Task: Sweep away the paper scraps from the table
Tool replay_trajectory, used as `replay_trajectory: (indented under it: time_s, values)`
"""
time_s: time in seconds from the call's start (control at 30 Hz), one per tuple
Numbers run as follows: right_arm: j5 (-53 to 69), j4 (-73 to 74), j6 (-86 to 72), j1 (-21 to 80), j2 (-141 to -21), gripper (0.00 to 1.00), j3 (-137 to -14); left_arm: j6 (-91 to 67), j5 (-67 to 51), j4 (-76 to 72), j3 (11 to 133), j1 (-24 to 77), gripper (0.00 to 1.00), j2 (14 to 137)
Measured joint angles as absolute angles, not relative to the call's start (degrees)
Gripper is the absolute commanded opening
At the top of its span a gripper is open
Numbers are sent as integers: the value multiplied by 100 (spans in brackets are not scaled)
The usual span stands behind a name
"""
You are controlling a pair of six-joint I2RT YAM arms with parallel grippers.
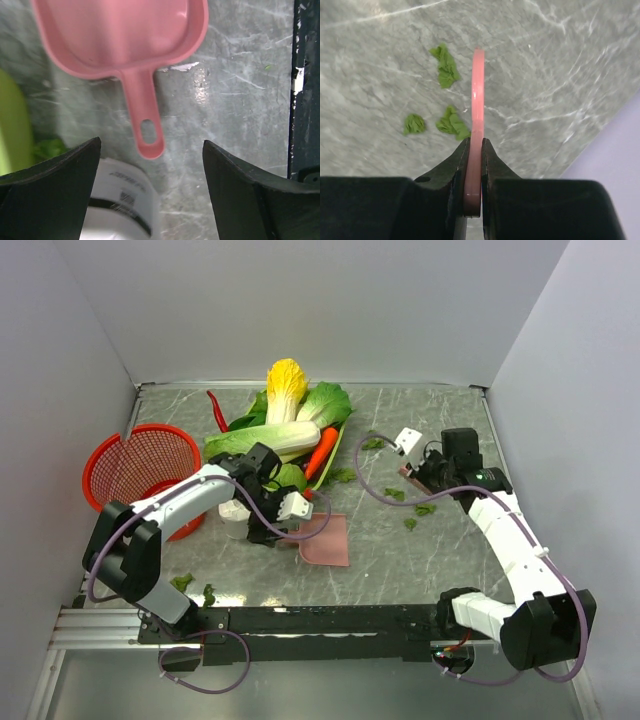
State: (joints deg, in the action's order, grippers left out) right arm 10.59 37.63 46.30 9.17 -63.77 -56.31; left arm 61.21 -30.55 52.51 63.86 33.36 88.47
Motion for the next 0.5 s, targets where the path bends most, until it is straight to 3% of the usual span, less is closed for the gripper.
replay_trajectory:
  time_s: [0.2, 0.5]
  values:
    - [823, 3446, 3470, 913, -6560, 0, -5763, 5857, -2945, 4665, 5878, 3345, 86, 8844]
    - [1446, 3234, 1118, 910, -7664, 0, -6724, 5384, -2731, 3848, 5583, 3374, 80, 8844]
